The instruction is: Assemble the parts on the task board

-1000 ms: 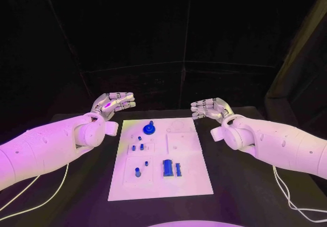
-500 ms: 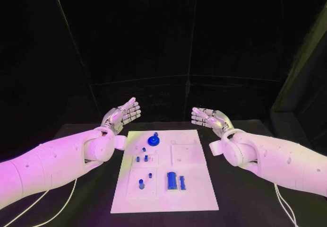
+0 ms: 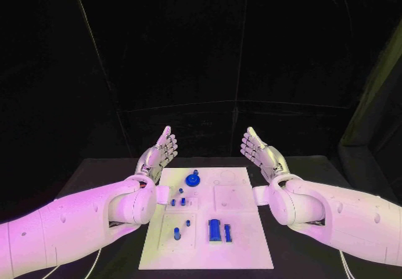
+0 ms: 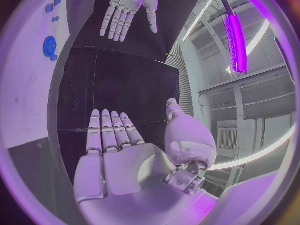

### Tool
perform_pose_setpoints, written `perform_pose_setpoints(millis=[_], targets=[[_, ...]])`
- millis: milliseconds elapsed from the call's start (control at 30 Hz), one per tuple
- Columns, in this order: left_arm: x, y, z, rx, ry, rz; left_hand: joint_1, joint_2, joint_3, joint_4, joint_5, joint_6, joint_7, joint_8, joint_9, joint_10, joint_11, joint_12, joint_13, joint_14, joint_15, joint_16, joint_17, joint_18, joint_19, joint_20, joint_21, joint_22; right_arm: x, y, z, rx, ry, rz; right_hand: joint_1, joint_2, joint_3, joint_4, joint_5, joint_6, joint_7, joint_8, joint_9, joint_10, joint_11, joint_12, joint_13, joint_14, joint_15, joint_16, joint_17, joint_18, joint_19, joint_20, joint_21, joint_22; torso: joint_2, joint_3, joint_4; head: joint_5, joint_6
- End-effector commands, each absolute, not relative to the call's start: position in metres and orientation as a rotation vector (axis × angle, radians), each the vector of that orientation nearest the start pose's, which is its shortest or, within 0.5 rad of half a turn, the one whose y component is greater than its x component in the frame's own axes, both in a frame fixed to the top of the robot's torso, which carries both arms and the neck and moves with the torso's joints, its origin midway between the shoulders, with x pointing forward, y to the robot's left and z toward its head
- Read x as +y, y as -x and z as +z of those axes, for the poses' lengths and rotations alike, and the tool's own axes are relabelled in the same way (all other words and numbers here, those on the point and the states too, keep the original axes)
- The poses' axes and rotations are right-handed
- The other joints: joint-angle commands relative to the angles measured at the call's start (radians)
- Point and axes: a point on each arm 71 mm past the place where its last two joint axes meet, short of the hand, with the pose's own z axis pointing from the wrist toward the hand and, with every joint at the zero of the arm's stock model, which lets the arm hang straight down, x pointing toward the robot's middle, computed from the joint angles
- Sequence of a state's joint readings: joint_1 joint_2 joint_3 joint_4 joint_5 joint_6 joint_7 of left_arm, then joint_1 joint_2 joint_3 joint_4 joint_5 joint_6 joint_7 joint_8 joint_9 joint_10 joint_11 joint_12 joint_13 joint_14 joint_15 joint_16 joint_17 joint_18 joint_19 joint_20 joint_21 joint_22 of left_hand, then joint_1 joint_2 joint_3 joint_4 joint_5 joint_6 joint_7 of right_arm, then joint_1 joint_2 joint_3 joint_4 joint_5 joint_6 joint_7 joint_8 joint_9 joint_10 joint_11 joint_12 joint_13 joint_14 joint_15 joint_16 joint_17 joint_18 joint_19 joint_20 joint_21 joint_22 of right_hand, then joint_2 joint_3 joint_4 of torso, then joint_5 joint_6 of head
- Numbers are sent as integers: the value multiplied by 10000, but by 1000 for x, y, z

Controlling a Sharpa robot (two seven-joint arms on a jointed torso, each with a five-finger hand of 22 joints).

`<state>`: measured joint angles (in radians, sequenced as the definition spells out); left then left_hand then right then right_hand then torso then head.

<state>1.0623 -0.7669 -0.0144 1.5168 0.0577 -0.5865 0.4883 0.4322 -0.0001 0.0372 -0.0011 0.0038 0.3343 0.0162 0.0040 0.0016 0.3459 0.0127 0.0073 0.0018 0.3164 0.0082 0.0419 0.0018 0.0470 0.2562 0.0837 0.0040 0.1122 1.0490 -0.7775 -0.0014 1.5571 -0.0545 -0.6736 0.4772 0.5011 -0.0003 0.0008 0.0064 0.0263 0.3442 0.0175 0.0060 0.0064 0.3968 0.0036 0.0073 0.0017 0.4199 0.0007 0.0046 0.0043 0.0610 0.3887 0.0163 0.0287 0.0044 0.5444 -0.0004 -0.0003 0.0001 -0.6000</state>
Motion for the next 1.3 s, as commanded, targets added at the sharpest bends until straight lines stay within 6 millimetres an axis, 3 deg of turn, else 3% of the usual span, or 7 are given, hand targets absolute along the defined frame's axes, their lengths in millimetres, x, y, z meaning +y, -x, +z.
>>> perform_pose_setpoints(millis=[33, 100, 933, 1000, 1033, 1100, 1300], targets=[[194, -465, -226, 12242, 12106, -12357, -1393, 1, -372, 11, -38, -1078, -162, -40, -16, -1109, -127, -73, -18, -1018, -82, -419, -18, -470, -828, -837, -40, -360, -192, -462, -224, 12178, -12089, 12289, -1628, 3, -8, -64, -263, -1119, -175, -60, -64, -1290, -36, -73, -17, -1362, -7, -46, -43, -610, -1263, -163, -287, -44, -2, 4, 3, -1, 0], [193, -463, -225, 12199, 12095, -12311, -1634, 1, -372, 11, -38, -1263, -162, -40, -16, -1305, -127, -73, -18, -1197, -82, -419, -18, -470, -976, -837, -40, -1122, -192, -462, -224, 12178, -12089, 12289, -1887, 3, -8, -64, -263, -1301, -175, -60, -64, -1496, -36, -73, -17, -1581, -7, -46, -43, -610, -1464, -163, -287, -44, -2, 4, 3, -1, 0], [192, -462, -224, 12178, 12089, -12289, -3349, 1, -372, 11, -38, -2594, -162, -40, -16, -2668, -127, -73, -18, -2438, -82, -419, -18, -470, -2562, -837, -40, -1122, -192, -462, -224, 12178, -12089, 12289, -3875, 3, -8, -64, -263, -2659, -175, -60, -64, -3063, -36, -73, -17, -3255, -7, -46, -43, -610, -3002, -163, -287, -44, -2, 4, 3, -1, 0], [192, -462, -224, 12178, 12089, -12289, -3401, 1, -372, 11, -38, -2609, -162, -40, -16, -2727, -127, -73, -18, -3164, -82, -419, -18, -470, -2562, -837, -40, -1122, -192, -462, -224, 12178, -12089, 12289, -4204, 3, -8, -64, -263, -3442, -175, -60, -64, -3968, -36, -73, -17, -4199, -7, -46, -43, -610, -3887, -163, -287, -44, -2, 4, 3, -1, 0], [192, -462, -224, 12178, 12089, -12289, -3425, 1, -372, 11, -38, -3343, -162, -40, -16, -2747, -127, -73, -18, -3164, -82, -419, -18, -470, -2562, -837, -40, -1122, -192, -462, -224, 12178, -12089, 12289, -5011, 3, -8, -64, -263, -3442, -175, -60, -64, -3968, -36, -73, -17, -4199, -7, -46, -43, -610, -3887, -163, -287, -44, -2, 4, 3, -1, 0], [192, -462, -224, 12178, 12089, -12289, -3471, 1, -372, 11, -38, -3343, -162, -40, -16, -3459, -127, -73, -18, -3164, -82, -419, -18, -470, -2562, -837, -40, -1122, -192, -462, -224, 12178, -12089, 12289, -5011, 3, -8, -64, -263, -3442, -175, -60, -64, -3968, -36, -73, -17, -4199, -7, -46, -43, -610, -3887, -163, -287, -44, -2, 4, 3, -1, 0], [192, -462, -224, 12178, 12089, -12289, -4322, 1, -372, 11, -38, -3343, -162, -40, -16, -3459, -127, -73, -18, -3164, -82, -419, -18, -470, -2562, -837, -40, -1122, -192, -462, -224, 12178, -12089, 12289, -5011, 3, -8, -64, -263, -3442, -175, -60, -64, -3968, -36, -73, -17, -4199, -7, -46, -43, -610, -3887, -163, -287, -44, -2, 4, 3, -1, 0]])
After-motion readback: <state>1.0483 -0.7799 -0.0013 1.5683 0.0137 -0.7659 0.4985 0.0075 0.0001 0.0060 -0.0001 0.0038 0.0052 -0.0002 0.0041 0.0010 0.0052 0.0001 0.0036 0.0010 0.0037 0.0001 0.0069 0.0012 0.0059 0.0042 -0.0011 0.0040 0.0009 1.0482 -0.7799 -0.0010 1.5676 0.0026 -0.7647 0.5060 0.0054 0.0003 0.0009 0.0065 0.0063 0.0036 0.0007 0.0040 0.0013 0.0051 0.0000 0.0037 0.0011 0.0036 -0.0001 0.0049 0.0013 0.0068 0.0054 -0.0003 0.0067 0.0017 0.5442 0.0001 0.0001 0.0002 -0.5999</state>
